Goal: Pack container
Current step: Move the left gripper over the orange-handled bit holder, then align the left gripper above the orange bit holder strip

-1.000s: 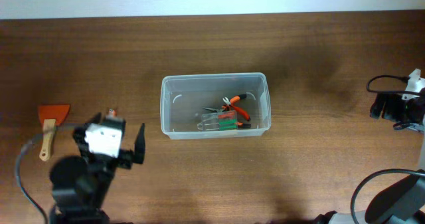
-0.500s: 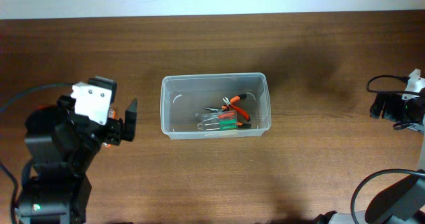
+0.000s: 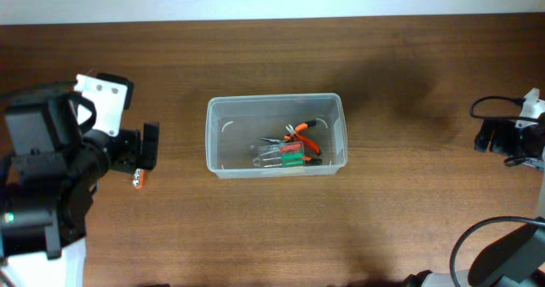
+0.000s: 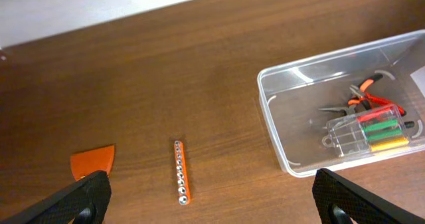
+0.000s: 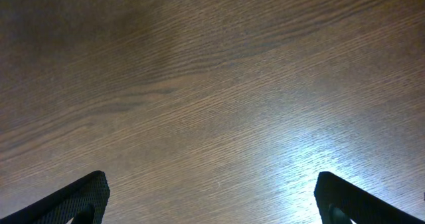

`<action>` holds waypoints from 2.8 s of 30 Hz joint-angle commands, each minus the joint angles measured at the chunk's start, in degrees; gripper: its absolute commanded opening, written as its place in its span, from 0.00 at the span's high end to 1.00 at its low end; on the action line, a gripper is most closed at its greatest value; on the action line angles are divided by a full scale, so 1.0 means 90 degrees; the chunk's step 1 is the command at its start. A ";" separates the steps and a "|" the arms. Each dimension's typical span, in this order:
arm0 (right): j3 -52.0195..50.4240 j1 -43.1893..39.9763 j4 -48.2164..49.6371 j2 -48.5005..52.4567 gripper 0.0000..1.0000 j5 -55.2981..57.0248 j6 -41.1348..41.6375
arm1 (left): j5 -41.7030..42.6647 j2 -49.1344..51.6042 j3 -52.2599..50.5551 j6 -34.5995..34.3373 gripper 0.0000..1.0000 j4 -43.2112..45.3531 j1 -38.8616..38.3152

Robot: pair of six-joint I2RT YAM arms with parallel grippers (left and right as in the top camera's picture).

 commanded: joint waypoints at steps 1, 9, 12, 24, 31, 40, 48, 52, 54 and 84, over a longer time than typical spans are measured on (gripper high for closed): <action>-0.0007 -0.0007 0.0002 -0.0049 0.01 -0.0061 0.0068 | -0.0012 0.0104 0.0124 -0.0112 0.01 -0.0034 0.0027; -0.0007 -0.0007 0.0002 -0.0049 0.01 -0.0061 0.0070 | -0.0330 0.0704 0.0138 -0.0741 0.01 -0.0398 0.0192; -0.0007 -0.0007 0.0002 -0.0049 0.01 -0.0061 0.0070 | -0.0330 0.1217 0.0243 -0.0590 0.01 -0.0772 0.0313; -0.0007 -0.0007 0.0002 -0.0049 0.01 -0.0061 0.0070 | 0.0306 0.2518 0.1875 0.0338 0.01 -0.1387 0.0345; -0.0007 -0.0007 0.0002 -0.0049 0.01 -0.0061 0.0068 | -0.0578 0.2871 0.2244 -0.0551 0.01 -0.1693 0.0571; -0.0007 -0.0007 0.0002 -0.0049 0.01 -0.0058 0.0068 | -0.0814 0.3534 0.2242 -0.0522 0.01 -0.1183 0.0549; -0.0007 -0.0007 0.0000 -0.0049 0.01 -0.0061 0.0068 | -0.0838 0.3704 0.2242 -0.0525 0.01 -0.0549 0.0551; -0.0007 -0.0007 0.0002 -0.0049 0.01 -0.0061 0.0070 | -0.0840 0.3730 0.2242 -0.0522 0.01 -0.0534 0.0559; -0.0007 -0.0007 0.0002 -0.0049 0.01 -0.0061 0.0070 | -0.0843 0.3781 0.2217 -0.0520 0.01 -0.0746 0.0576; -0.0007 -0.0007 0.0002 -0.0049 0.01 -0.0061 0.0070 | -0.1163 0.5132 0.1107 -0.0379 0.01 -0.0481 0.0733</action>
